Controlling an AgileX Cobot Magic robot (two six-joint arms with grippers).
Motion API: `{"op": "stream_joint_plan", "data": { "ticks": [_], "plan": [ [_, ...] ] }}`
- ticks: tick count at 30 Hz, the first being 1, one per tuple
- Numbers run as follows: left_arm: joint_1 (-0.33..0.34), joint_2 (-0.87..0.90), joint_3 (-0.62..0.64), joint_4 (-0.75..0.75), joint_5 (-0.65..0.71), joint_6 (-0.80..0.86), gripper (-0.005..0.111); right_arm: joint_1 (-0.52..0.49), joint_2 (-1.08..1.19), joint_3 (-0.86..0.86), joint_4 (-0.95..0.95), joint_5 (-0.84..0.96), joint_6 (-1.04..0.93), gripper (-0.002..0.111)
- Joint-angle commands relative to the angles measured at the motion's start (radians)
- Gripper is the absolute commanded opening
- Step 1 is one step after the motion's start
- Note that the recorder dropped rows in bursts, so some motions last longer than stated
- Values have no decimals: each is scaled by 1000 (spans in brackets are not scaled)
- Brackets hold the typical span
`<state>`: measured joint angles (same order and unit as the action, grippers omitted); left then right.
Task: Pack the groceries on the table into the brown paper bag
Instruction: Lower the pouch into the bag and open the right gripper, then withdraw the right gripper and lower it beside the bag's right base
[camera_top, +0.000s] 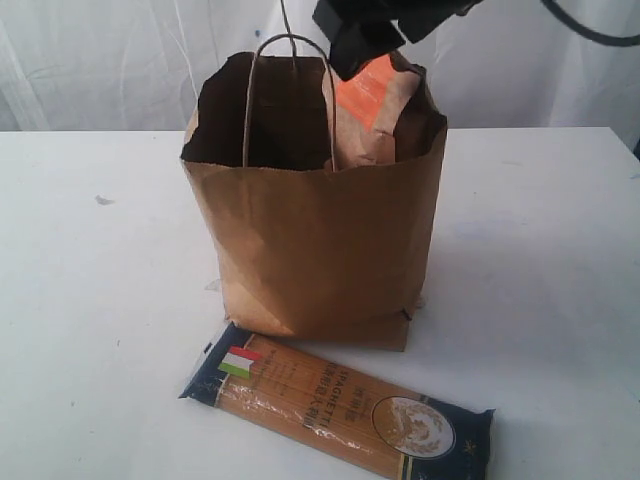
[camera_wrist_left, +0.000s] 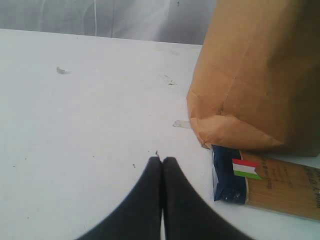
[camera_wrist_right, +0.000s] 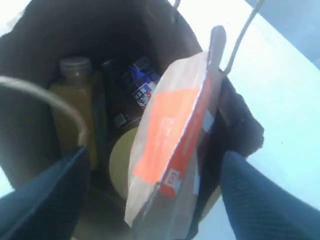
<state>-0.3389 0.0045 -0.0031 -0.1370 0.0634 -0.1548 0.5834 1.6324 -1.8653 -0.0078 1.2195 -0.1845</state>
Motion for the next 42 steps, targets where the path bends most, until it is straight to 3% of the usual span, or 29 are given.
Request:
{"op": "stream_joint_plan", "data": {
  "ticks": [1,15,32,36,42],
  "plan": [
    [1,-5,3,-11,-3,-2,0,5,-58,-8,-12,2,2,67],
    [1,-5,3,-11,-3,-2,0,5,-230,56,-79,2,41,66],
    [1,-5,3,-11,-3,-2,0,5,-786,689,-164,-47,110,62],
    [1,-5,3,-11,-3,-2,0,5,-836,842,-67,2,-14,52],
    [1,-5,3,-11,-3,-2,0,3,-795,1008,8,-124,-202,51]
  ]
}}
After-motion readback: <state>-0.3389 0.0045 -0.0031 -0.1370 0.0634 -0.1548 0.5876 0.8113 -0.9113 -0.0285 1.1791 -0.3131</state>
